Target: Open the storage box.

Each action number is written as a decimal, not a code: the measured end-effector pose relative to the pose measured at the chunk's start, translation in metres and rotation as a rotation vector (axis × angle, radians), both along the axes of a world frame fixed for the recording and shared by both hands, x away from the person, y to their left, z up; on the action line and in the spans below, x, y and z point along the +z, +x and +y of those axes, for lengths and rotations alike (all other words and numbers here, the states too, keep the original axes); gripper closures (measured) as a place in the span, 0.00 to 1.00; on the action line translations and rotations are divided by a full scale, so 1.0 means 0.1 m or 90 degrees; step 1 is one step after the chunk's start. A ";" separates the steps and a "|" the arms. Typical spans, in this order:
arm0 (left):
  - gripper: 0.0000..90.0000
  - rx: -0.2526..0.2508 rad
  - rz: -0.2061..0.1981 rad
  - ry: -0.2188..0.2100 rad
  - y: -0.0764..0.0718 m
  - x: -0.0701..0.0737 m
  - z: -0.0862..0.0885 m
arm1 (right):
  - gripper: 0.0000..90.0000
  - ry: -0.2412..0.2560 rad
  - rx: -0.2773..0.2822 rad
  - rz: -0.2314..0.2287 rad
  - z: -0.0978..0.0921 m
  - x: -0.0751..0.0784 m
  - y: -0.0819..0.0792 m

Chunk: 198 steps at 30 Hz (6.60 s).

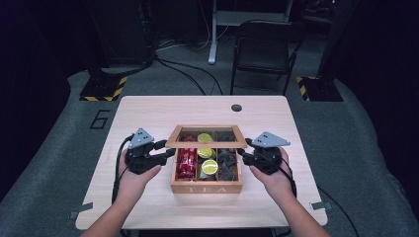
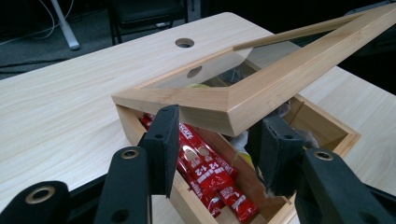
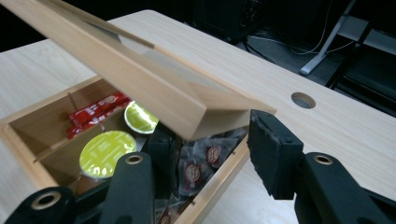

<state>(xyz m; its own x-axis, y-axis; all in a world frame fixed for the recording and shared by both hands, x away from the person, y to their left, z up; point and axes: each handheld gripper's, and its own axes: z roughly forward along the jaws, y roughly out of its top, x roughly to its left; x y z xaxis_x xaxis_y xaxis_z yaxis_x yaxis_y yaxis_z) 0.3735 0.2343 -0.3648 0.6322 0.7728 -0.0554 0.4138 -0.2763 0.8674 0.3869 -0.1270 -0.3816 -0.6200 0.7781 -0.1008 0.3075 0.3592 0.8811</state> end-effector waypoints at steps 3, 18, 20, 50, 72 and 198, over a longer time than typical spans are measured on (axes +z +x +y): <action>0.60 0.001 -0.001 -0.006 0.04 0.03 0.00 | 0.61 -0.011 -0.003 -0.017 0.03 0.04 0.06; 0.59 0.009 -0.033 0.009 0.14 0.12 -0.03 | 0.66 -0.031 -0.020 -0.037 0.09 0.13 0.18; 0.59 0.014 -0.029 0.008 0.17 0.08 -0.03 | 0.66 -0.028 -0.023 -0.037 0.09 0.13 0.18; 0.69 0.068 -0.041 0.003 0.52 0.06 -0.09 | 0.66 0.008 -0.034 -0.021 0.09 0.30 0.40; 0.69 0.119 -0.050 -0.002 0.68 0.15 -0.18 | 0.64 0.027 -0.065 0.003 0.07 0.27 0.66; 0.61 0.119 -0.022 -0.060 1.25 0.10 -0.03 | 0.71 0.023 -0.114 0.082 0.19 -0.42 1.46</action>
